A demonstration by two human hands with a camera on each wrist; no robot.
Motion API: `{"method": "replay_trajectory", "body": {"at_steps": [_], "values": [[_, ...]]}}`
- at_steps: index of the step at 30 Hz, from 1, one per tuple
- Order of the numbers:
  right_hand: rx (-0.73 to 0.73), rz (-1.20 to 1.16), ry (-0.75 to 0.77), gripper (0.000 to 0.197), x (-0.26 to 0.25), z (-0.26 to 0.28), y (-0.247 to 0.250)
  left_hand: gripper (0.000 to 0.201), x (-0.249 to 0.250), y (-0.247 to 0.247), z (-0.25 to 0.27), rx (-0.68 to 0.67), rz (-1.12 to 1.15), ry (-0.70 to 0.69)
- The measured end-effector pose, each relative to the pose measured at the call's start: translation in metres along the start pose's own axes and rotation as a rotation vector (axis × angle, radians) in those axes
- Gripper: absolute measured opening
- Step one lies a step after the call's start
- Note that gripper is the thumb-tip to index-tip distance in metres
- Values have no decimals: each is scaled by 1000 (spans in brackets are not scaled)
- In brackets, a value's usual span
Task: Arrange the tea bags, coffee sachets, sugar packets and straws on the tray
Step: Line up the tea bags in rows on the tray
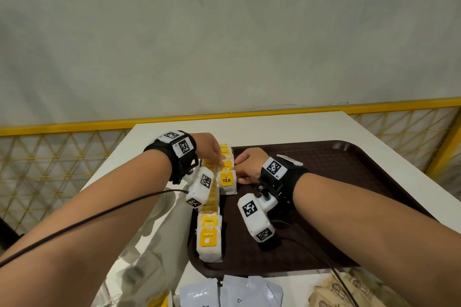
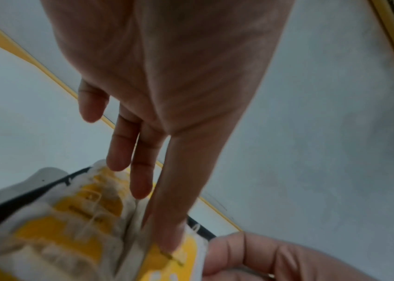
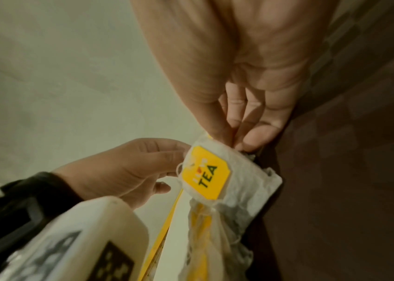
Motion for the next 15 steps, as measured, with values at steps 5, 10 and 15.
{"method": "replay_trajectory", "body": {"at_steps": [5,10,15], "values": [[6,14,3,22,-7,7,6,22,4,1,-8,72,-35,36],[-232,368,79,14,-10,23,-1,20,4,-1,-13,59,-70,59],[-169,466,167,12,-4,17,-5,23,3,12,-3,141,16,18]]}}
Point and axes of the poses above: each hand's wrist, its own z-axis away from the middle knuckle, its own y-axis out of the back of the hand, x = y × z, the point moved 8 cm from there along -z, towards the middle knuckle, and after that the axes turned 2 degrees about -x, right-handed, at the moved point
